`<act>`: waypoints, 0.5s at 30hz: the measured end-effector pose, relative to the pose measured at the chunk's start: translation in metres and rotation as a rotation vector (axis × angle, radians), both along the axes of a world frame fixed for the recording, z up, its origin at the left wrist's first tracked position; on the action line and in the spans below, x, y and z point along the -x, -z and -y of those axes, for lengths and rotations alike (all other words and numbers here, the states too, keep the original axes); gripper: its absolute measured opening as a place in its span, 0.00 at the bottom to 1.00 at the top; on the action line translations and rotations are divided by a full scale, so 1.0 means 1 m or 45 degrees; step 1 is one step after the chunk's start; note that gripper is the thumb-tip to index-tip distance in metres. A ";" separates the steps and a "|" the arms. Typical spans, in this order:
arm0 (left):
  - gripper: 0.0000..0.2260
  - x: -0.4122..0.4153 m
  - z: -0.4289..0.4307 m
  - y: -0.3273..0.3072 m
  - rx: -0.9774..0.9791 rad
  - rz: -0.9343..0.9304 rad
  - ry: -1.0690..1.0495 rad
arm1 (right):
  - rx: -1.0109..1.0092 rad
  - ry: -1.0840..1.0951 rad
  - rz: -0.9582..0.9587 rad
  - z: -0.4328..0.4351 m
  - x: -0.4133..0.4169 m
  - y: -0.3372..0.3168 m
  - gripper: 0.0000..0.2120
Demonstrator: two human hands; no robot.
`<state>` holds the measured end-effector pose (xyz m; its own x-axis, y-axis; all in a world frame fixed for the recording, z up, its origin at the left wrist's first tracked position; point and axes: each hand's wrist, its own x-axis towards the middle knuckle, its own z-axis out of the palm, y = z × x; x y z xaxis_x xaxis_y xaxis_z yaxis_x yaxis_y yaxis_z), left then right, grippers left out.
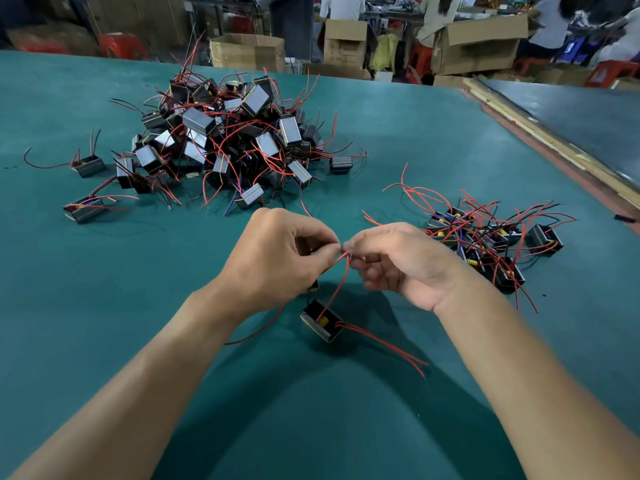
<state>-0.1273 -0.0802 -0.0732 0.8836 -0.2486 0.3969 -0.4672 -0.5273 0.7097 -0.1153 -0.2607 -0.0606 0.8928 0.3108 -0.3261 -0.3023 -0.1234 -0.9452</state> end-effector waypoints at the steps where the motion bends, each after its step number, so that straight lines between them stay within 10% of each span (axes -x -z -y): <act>1: 0.06 -0.001 0.000 0.000 0.054 -0.041 -0.024 | -0.012 0.010 0.050 0.000 0.000 0.001 0.11; 11: 0.07 -0.010 -0.004 0.000 0.257 -0.246 -0.216 | 0.573 -0.695 0.659 -0.004 0.016 0.004 0.26; 15: 0.07 -0.010 -0.002 -0.005 0.387 -0.283 -0.147 | 0.668 -0.525 0.811 -0.017 0.017 0.014 0.36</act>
